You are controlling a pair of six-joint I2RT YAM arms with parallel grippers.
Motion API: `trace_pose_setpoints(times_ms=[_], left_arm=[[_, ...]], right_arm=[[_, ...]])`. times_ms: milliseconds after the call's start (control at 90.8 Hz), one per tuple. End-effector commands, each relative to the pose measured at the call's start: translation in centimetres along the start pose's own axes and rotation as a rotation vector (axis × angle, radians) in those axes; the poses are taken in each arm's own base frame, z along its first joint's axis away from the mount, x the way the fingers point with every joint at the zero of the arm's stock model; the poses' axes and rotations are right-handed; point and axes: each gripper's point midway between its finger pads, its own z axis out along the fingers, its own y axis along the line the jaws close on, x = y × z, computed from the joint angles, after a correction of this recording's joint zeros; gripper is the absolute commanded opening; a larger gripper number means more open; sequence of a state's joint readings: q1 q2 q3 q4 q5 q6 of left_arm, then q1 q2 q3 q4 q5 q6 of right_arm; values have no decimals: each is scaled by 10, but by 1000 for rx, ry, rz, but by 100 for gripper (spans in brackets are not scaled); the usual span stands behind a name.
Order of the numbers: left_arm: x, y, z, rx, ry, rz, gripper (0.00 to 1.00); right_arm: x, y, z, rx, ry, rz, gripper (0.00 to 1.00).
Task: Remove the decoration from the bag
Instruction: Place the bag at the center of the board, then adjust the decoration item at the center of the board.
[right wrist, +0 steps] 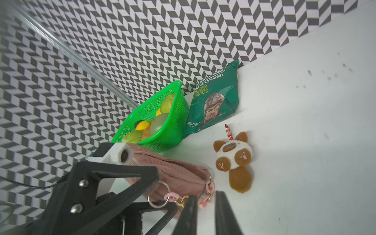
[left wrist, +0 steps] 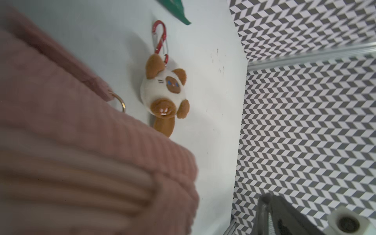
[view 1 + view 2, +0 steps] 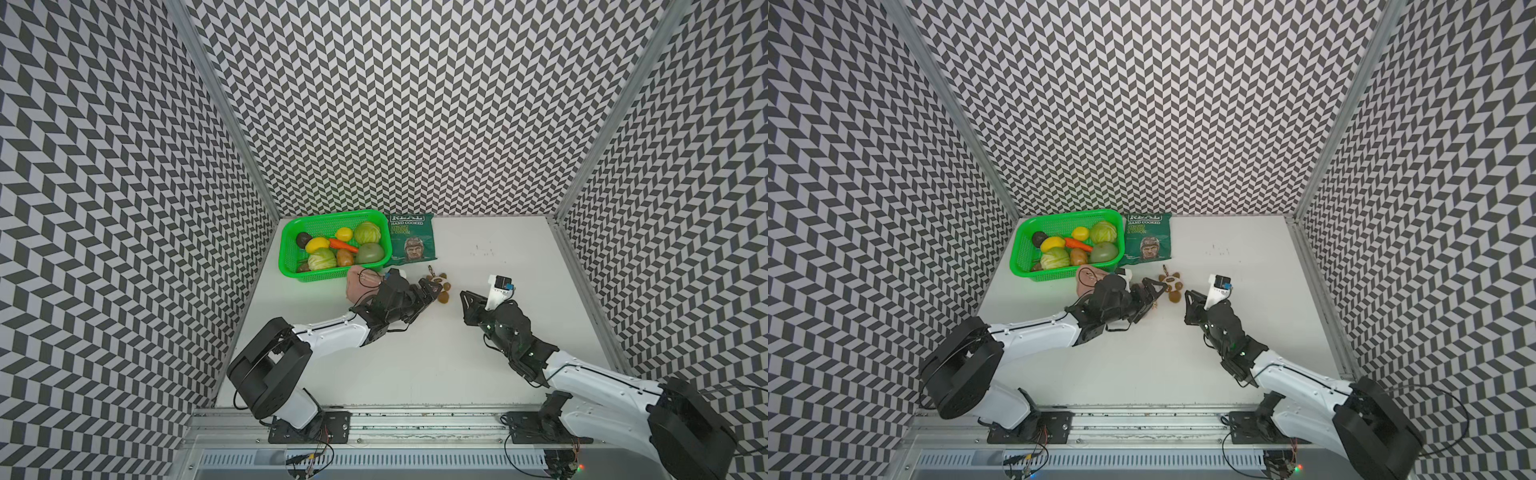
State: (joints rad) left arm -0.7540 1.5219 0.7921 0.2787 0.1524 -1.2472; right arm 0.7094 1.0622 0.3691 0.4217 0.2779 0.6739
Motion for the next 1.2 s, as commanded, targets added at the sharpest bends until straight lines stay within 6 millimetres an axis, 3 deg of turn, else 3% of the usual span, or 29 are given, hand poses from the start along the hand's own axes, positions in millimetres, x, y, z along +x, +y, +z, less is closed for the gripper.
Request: trace_pose_setpoints(times_ms=[0,253,319,529,617,705,826,914,1058,1190], left_arm=[[-7,-41,-23,71,-8,168,100],[-20,-83,-79,143,-94,293,100],[-31,-94,-97,146,-165,342,100],[-83,-107,-153,28,-435,458,100],[-113,-107,-189,-30,-615,486,100],[-141,-103,-235,-105,-845,513,100],[-165,-85,-297,-259,-1176,601,100],[-177,-63,-321,-400,-1326,673,100],[-212,0,-325,-616,-1334,682,100],[-229,62,-317,-704,-1295,670,100]], right_arm=[[-11,-3,-5,20,-31,5,39],[-33,-4,-14,58,-90,-6,76],[-49,-5,-18,94,-129,-23,98],[-119,-15,-41,203,-291,-40,100],[-151,-28,-50,276,-370,-45,100],[-181,-54,-57,397,-453,-59,100],[-201,-113,-57,593,-510,-95,100],[-198,-149,-49,654,-513,-130,100],[-174,-189,-31,762,-424,-198,100],[-164,-203,-31,794,-467,-251,100]])
